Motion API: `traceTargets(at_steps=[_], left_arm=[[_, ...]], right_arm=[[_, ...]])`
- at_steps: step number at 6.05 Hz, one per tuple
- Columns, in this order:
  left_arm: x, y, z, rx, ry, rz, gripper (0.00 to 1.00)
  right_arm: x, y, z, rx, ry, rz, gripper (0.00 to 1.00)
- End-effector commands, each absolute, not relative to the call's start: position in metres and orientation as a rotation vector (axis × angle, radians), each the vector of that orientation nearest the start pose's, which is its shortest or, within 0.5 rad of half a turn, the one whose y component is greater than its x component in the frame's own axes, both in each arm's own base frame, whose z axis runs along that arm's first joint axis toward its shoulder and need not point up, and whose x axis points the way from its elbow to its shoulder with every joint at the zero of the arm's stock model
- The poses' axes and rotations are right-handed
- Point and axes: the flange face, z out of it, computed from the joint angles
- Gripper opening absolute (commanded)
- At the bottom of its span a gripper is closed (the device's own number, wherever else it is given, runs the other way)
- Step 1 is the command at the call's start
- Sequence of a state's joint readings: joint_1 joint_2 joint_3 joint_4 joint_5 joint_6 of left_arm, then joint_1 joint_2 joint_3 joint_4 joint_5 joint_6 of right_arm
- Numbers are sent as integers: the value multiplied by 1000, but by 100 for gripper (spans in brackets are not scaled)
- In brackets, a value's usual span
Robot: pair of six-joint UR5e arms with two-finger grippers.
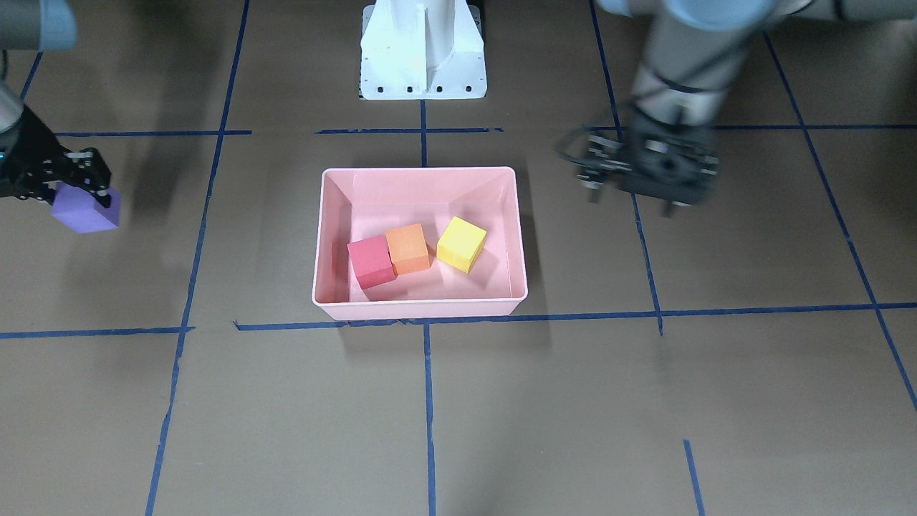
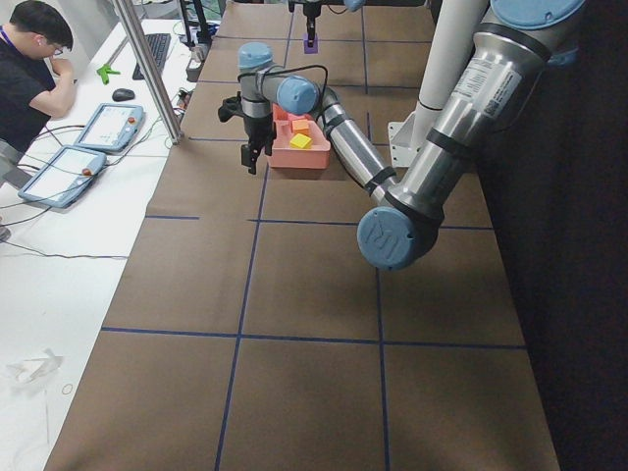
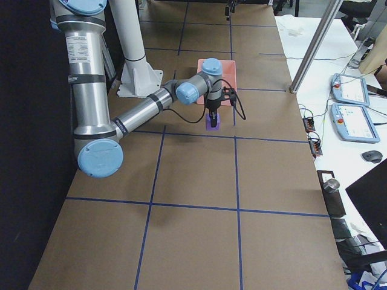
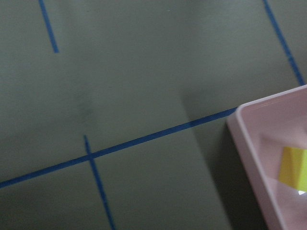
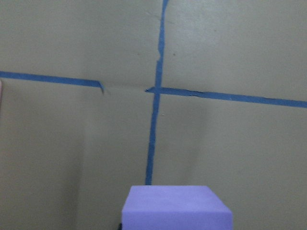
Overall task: Place blocks into pink bin with both arms
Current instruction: 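Carry the purple cube into the bin and release it with the right gripper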
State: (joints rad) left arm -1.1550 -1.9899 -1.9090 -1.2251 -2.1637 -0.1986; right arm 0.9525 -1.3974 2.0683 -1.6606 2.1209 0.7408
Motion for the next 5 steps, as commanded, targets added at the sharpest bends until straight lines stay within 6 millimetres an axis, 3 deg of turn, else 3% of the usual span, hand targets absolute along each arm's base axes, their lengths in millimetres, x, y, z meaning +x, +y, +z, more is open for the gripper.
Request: traceTargets(at_steps=[1,2,3,4,5], left_arm=[[14,-559,450,155,690,355,100],[-54,-547,520,128,709,283,100],[-104,-526,593,168,732,257,100],[-109,-519,616,186,773,242,100],[-109,-520,615,186,776,238,100]], right_arm=[[-272,-469,258,44,-805,17,16],[-303,-458,228,19,-835,50,17],[-331,-449,195,16,-838,89,17],[-363,-431,174,13,-825,101,17],[-407,-420,152,17,-811,138,18]])
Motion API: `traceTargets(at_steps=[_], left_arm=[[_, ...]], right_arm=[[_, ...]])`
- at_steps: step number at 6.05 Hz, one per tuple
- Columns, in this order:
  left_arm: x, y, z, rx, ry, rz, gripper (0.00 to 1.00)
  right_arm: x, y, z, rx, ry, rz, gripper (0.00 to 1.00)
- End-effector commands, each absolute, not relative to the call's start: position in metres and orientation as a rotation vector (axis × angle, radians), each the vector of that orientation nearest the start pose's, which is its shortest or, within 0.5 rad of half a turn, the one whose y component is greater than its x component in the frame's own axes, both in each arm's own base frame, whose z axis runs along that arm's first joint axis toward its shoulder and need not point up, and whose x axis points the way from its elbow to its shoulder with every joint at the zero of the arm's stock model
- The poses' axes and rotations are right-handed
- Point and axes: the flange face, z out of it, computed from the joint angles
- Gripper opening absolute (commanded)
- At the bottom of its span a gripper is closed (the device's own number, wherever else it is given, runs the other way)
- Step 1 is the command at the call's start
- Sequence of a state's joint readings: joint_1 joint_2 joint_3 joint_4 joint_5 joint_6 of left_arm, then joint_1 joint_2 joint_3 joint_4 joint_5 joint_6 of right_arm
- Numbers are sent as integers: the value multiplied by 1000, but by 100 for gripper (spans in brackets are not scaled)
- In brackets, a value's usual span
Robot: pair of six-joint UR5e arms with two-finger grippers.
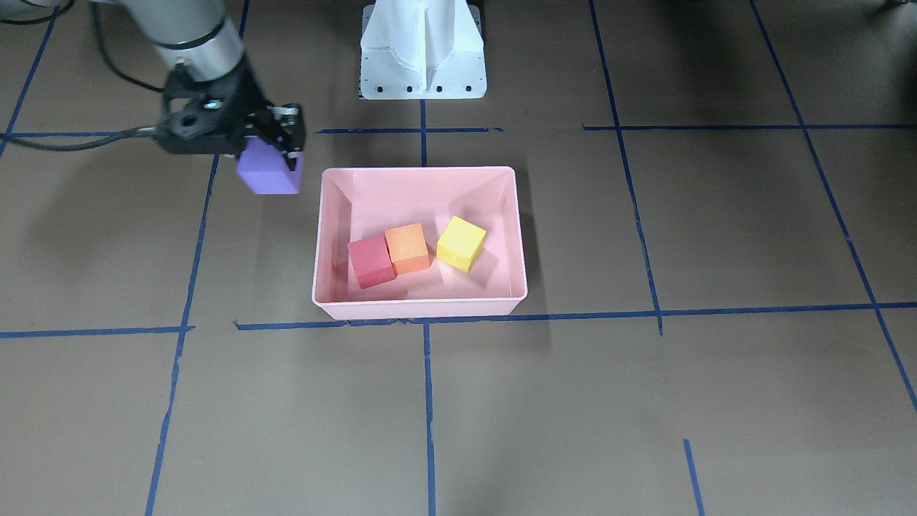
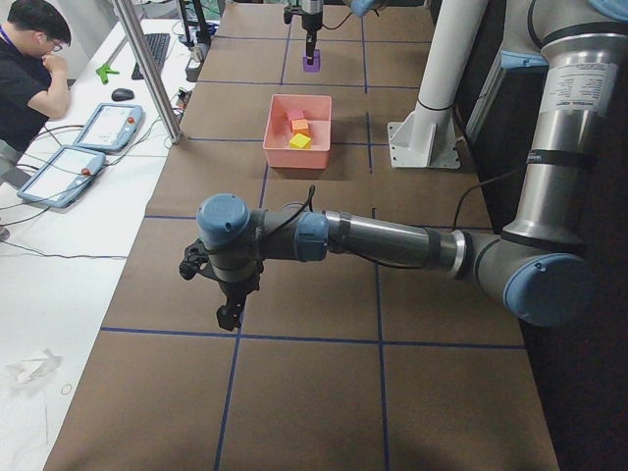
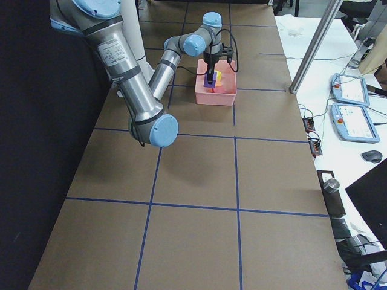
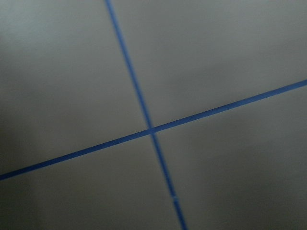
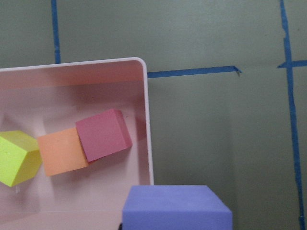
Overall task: Place blocks into pink bin with both arms
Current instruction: 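Carry the purple cube into the bin and release it with the right gripper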
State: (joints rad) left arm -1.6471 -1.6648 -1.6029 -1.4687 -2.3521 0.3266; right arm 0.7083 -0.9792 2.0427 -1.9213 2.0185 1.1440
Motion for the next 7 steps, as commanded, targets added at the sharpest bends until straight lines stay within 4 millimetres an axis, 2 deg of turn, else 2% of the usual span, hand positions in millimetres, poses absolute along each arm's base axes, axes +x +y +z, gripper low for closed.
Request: traceTargets(at_steps=[1,2,3,4,6,7], left_arm=[[-109,-520,615,187,778,238,100],[-109,-520,615,187,778,238,100],[-109,-520,615,186,780,237,100],[-108,-520,617,180,779,233,100],[-108,-521,615,174,782,201,100],[-108,-521,616,172,782,200,100]], right_arm=[[-449,-416,129,17,-800,169,20],[-482,-422,111,4,-784,170,30],[-495,-425,109,6,-766,170,64],[-494,-427,116,25,-749,177,97],[-487,-427,118,25,-755,158,99],[-452,-434,135,63,-759,105,99]])
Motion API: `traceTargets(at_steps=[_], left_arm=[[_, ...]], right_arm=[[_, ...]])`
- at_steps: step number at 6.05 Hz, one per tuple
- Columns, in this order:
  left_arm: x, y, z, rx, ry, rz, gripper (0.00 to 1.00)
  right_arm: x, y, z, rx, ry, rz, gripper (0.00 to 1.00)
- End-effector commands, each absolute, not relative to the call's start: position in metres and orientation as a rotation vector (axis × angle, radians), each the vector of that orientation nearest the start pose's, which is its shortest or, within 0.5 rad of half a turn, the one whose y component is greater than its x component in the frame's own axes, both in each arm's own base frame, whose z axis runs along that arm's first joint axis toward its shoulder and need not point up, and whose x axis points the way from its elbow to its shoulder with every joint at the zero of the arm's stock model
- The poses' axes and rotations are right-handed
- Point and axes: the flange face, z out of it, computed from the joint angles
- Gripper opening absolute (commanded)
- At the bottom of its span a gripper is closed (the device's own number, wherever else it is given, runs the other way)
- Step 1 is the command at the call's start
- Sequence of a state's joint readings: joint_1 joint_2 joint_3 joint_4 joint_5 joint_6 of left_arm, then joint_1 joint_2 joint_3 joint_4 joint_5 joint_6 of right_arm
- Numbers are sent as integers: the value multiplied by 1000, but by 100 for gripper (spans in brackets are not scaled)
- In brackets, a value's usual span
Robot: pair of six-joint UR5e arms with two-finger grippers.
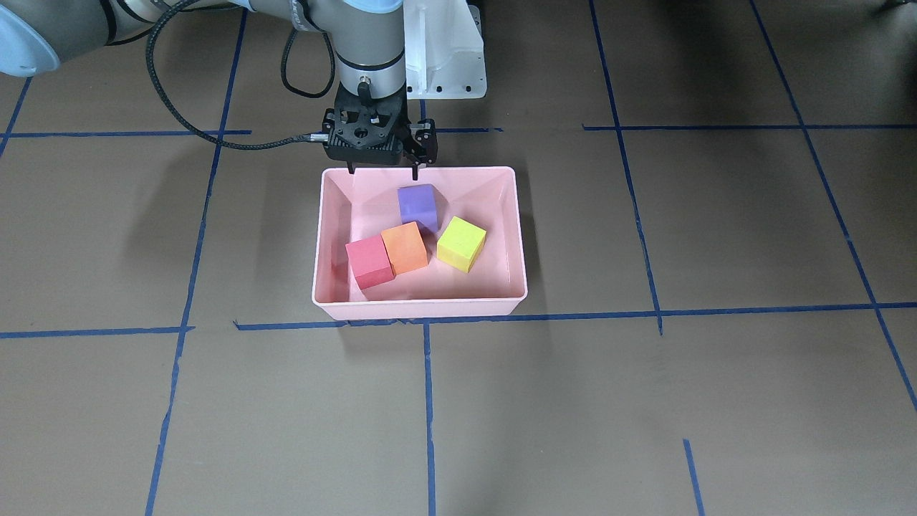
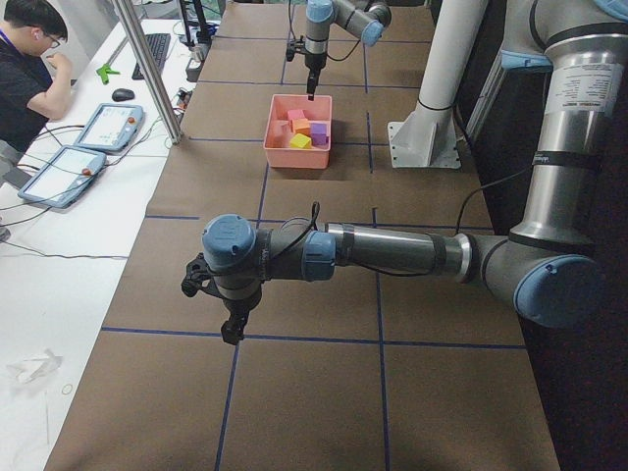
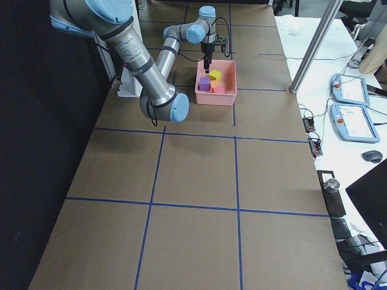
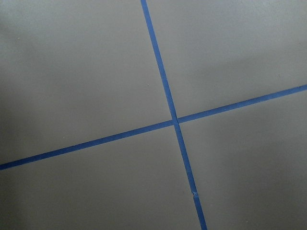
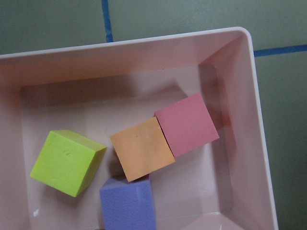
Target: Place blocks into pink bin with both arms
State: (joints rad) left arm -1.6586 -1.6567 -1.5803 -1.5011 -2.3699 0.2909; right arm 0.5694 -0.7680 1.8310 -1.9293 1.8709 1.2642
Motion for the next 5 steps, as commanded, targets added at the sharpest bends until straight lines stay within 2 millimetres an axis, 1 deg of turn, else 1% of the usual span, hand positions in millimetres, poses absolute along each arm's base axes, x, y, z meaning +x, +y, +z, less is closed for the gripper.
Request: traceTargets(at_steps=[1,2,3,4,5], left_arm=[[-108,-517,624,164,782,202,100],[-107,-511,631,149,780,192,100],[-107,-508,633,142,777,184,100],[-107,-501,640,131,770,186,100],[-109,-498,645,117,732,189,100]], right_arm=[[-403,-456,166,55,-763,57,99],[-353,-485,190,69,-768,-9,99],[-308,-509,219,78,-766,-68,99],[-258,-532,252,99,-756,-128,99],[-209,-549,297,111,-731,-201,99]])
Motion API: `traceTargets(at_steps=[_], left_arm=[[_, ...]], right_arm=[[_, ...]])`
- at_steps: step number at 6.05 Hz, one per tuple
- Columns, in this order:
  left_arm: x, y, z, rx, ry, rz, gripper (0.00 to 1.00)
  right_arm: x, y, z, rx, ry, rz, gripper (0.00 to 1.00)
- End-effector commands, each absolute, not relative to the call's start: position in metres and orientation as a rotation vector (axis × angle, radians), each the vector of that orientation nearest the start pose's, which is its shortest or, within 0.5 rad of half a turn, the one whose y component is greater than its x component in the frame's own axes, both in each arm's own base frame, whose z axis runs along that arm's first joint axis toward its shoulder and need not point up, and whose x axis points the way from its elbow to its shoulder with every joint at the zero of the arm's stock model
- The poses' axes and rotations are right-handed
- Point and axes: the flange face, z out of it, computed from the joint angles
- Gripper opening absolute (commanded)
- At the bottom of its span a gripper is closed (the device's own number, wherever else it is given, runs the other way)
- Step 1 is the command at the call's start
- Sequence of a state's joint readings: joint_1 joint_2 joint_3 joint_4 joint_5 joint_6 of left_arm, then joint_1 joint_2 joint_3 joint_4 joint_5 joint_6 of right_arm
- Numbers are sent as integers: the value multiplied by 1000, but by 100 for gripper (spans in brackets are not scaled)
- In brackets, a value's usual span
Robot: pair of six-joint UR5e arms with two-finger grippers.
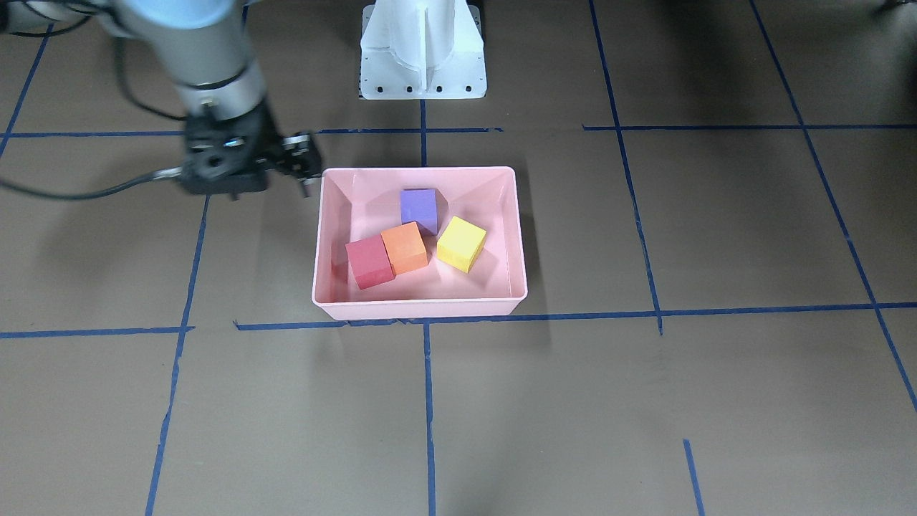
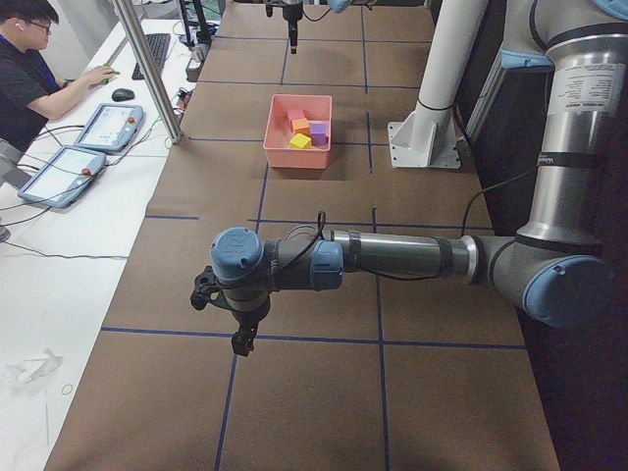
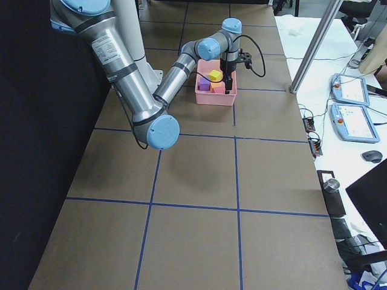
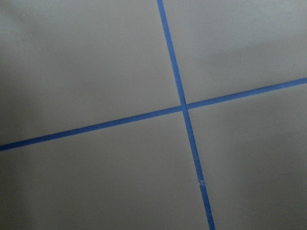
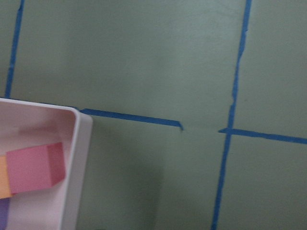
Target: Place blocks into pink bin with both arms
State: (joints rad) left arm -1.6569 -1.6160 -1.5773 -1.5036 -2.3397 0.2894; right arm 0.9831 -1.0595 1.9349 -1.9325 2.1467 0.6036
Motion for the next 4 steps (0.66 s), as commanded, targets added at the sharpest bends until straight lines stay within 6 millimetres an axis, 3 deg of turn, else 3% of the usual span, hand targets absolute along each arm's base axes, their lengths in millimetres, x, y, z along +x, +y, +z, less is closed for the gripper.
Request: traceTargets(at_steps=[1,2,4], left_arm=[[-107,-484,659,81,732,177,100],[-106,-469,666,77,733,177,100],[-106,-469,663,83,733,179,100]], right_arm=[[-158,-569,353,109,-711,-296,99],[-118,-575,413,87,-697,-372,99],[-35,-535,508,54,-680,-440,99]])
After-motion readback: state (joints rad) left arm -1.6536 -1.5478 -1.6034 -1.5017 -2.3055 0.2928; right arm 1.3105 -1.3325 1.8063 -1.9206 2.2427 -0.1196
